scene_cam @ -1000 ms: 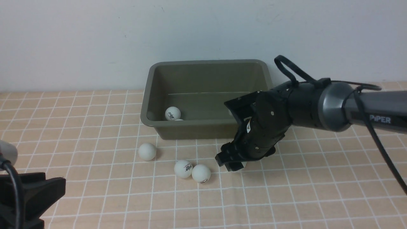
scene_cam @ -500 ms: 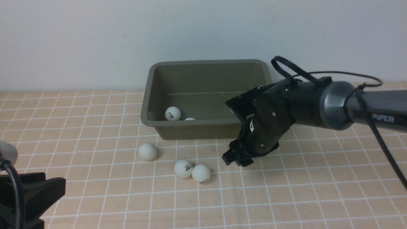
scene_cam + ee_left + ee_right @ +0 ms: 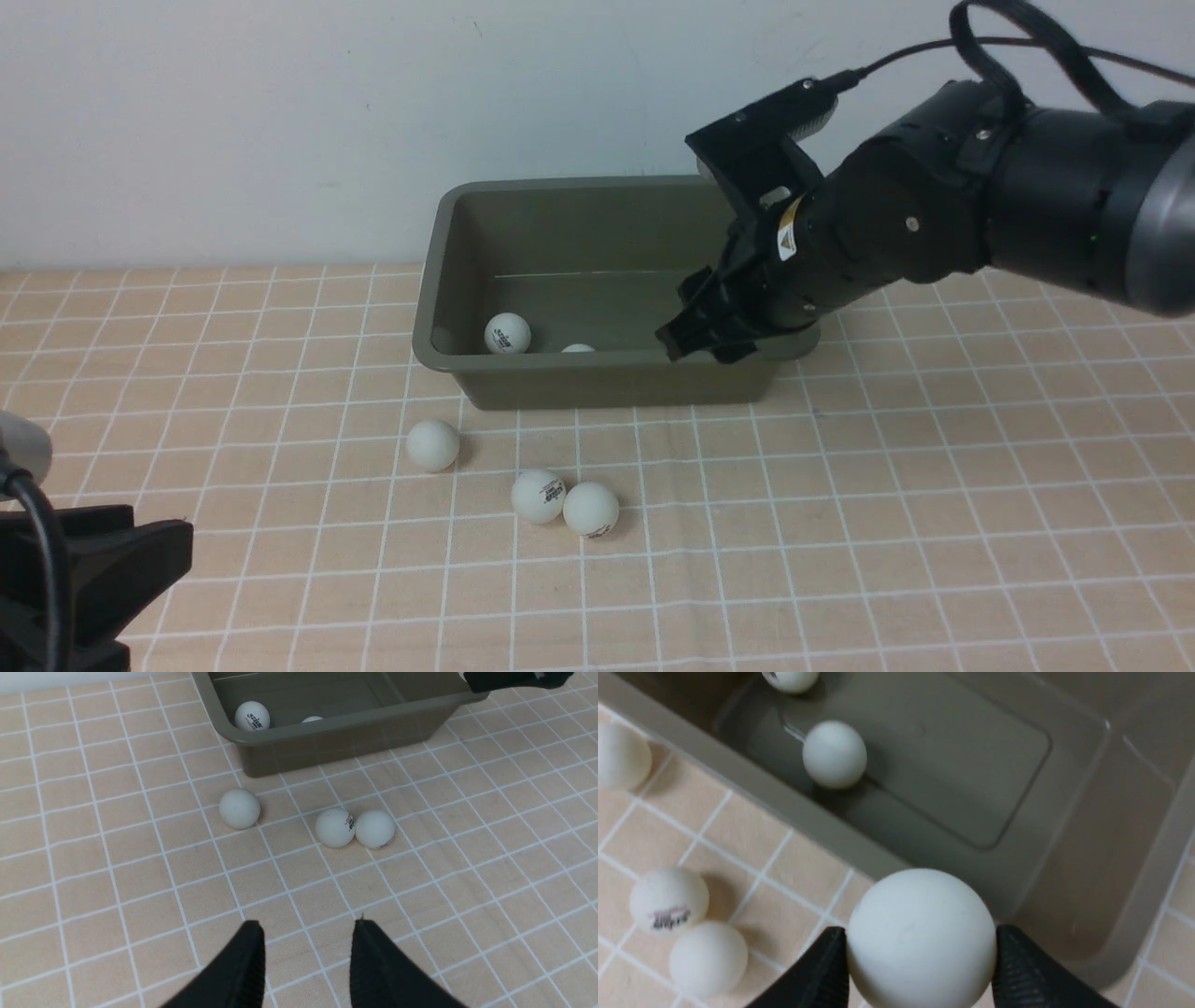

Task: Put the table tennis balls into the box on the light coffee tablecloth.
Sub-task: 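Reach for and grasp a ping pong ball on the table, then release the ping pong ball into the bin and lift the gripper away, then reach for and grasp a ping pong ball on the table beside the basket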

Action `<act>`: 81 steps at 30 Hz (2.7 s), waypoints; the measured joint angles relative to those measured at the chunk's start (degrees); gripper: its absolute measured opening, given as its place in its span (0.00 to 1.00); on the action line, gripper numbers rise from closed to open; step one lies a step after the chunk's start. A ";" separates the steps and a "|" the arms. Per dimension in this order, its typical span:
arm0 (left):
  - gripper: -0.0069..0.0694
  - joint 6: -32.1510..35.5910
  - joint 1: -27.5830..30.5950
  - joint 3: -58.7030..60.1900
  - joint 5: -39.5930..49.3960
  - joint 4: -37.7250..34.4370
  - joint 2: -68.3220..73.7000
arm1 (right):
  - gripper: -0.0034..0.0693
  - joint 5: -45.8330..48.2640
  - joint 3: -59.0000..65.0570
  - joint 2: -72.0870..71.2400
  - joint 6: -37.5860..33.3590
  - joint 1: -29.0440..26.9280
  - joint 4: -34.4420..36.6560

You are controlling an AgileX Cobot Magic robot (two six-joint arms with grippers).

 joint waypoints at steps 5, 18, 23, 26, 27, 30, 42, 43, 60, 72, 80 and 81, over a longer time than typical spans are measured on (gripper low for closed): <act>0.36 0.00 0.00 0.00 0.00 0.00 0.00 | 0.54 -0.33 -6.59 6.99 -0.37 -1.67 0.21; 0.36 0.00 0.00 0.00 0.00 0.00 0.00 | 0.66 0.68 -13.89 15.84 -0.01 -7.66 1.07; 0.36 0.00 0.00 -0.05 -0.04 0.00 0.00 | 0.86 1.00 -13.91 15.28 -0.65 -7.66 0.63; 0.36 0.00 0.00 -0.10 -0.04 0.00 0.57 | 0.87 2.37 -13.91 13.12 -0.89 -7.66 -2.81; 0.36 0.00 0.00 -0.16 -0.04 0.07 1.33 | 0.86 3.11 -13.91 11.17 -0.89 -7.66 -4.61; 0.36 0.00 0.00 -0.28 -0.31 0.18 4.26 | 0.82 4.80 -14.53 6.77 -0.84 -7.66 -7.39; 0.36 7.25 0.00 -3.46 -7.05 -3.36 15.68 | 0.70 8.72 -15.06 -20.13 -1.02 -7.66 -0.98; 0.36 8.10 0.00 -3.95 -7.19 -3.99 16.34 | 0.70 9.31 -15.06 -21.95 -1.02 -7.66 -0.88; 0.40 14.61 0.00 -22.02 1.41 -4.10 42.08 | 0.70 14.31 3.31 -43.11 -16.08 -7.66 24.12; 0.54 16.21 -0.57 -34.48 8.95 0.87 62.31 | 0.70 7.61 15.29 -47.24 -21.30 -7.66 27.64; 0.54 16.90 -4.69 -35.80 3.11 0.60 71.10 | 0.70 5.96 15.29 -47.24 -22.44 -7.66 27.87; 0.54 17.24 -5.27 -35.80 1.76 0.66 71.99 | 0.70 5.96 15.29 -47.24 -22.48 -7.66 27.87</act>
